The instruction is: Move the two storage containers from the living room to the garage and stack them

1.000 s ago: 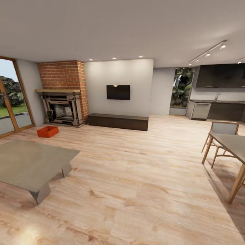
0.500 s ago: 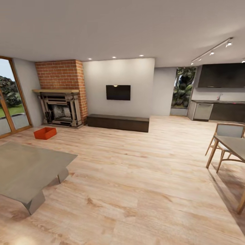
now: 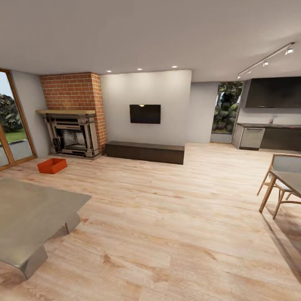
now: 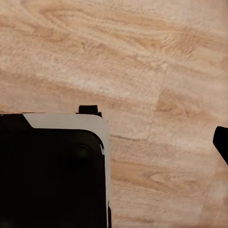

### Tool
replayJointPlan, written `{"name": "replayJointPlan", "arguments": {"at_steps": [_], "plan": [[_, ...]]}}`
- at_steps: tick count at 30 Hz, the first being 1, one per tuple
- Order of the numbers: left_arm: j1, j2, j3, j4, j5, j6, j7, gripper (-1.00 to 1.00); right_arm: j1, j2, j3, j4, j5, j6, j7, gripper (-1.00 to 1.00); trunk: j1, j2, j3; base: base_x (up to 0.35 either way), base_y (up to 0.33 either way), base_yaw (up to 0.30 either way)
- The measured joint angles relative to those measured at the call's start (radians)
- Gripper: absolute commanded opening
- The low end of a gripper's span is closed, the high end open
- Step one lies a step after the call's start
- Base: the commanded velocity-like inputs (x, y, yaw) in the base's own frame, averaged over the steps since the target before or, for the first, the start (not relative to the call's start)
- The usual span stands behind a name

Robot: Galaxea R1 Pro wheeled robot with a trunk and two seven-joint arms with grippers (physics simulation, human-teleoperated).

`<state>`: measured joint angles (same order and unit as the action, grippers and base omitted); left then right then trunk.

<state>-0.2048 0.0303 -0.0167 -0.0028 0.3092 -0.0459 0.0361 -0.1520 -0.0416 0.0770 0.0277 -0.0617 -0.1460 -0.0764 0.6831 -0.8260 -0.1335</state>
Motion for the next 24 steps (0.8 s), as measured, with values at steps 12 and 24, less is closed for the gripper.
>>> {"name": "replayJointPlan", "arguments": {"at_steps": [12,24], "plan": [[0.0,0.001,0.0,-0.001,0.0,0.002,0.0,1.0,0.0,0.001,0.011,0.0,0.011,0.006,0.0,1.0,0.0,0.0,0.0,0.324,0.0,0.0],[0.0,0.002,0.0,-0.001,-0.001,0.005,-0.001,1.0,0.0,0.0,0.011,0.0,0.009,0.01,0.0,1.0,0.0,0.0,0.0,0.324,0.0,0.0]]}}
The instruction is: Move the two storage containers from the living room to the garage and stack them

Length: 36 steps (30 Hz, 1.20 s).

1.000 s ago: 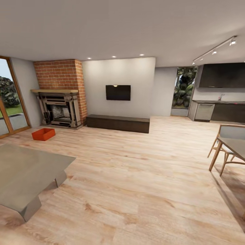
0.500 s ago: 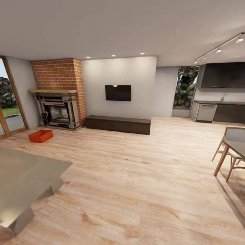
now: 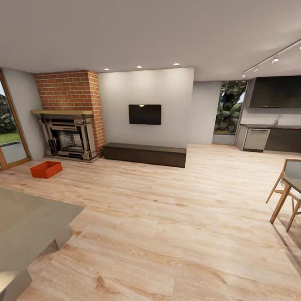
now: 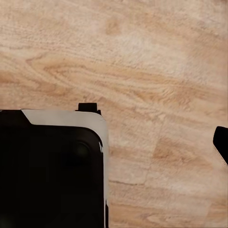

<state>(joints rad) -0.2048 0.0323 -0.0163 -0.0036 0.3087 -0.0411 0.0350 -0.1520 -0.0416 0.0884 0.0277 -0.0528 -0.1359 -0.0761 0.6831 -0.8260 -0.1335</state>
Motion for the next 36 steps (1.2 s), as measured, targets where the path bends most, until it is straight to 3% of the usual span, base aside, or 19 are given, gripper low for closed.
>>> {"name": "replayJointPlan", "arguments": {"at_steps": [36], "plan": [[0.0,0.003,0.0,0.001,0.003,0.042,0.0,1.0,0.0,0.0,0.0,0.0,0.003,-0.001,0.0,1.0,0.0,0.0,0.0,0.324,0.0,0.0]]}}
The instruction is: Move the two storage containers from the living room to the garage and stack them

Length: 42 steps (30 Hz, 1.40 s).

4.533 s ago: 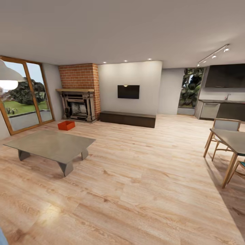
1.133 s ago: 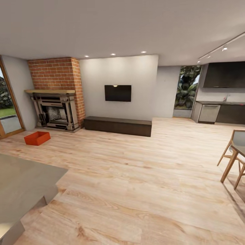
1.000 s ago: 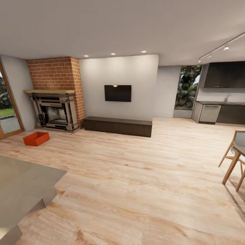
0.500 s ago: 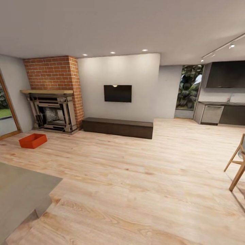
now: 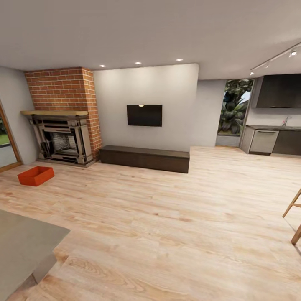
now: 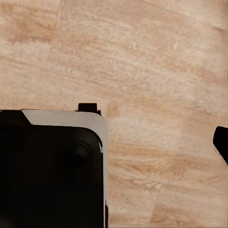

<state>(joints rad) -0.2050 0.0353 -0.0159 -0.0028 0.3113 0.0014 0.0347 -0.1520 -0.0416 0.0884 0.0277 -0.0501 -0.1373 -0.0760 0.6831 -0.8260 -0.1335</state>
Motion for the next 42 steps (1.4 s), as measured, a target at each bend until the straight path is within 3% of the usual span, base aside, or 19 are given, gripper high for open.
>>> {"name": "replayJointPlan", "arguments": {"at_steps": [42], "plan": [[0.0,0.0,0.0,0.0,0.0,0.0,0.0,1.0,0.0,-0.001,0.001,0.0,-0.001,-0.002,0.0,1.0,0.0,0.0,0.0,0.324,-0.009,0.0]]}}
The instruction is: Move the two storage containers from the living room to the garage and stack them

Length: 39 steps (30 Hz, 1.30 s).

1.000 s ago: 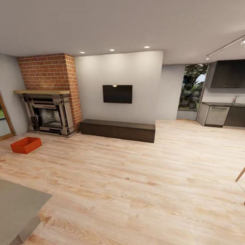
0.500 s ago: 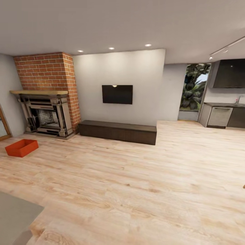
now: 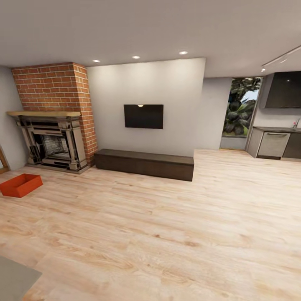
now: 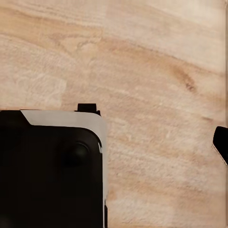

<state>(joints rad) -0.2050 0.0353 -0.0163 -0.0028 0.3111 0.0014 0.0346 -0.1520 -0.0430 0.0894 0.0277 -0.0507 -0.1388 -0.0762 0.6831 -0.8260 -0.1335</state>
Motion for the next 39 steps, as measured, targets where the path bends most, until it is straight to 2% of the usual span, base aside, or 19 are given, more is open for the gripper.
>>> {"name": "replayJointPlan", "arguments": {"at_steps": [23,39], "plan": [[0.0,0.0,0.0,0.0,0.0,0.0,-0.001,1.0,0.0,-0.001,0.0,0.0,0.001,0.0,0.0,1.0,0.0,0.0,0.0,0.324,-0.079,0.0],[0.0,0.0,0.0,0.0,0.0,0.0,-0.001,1.0,0.0,0.002,-0.001,0.0,0.003,0.001,0.0,1.0,0.0,0.0,0.0,0.324,-0.006,0.005]]}}
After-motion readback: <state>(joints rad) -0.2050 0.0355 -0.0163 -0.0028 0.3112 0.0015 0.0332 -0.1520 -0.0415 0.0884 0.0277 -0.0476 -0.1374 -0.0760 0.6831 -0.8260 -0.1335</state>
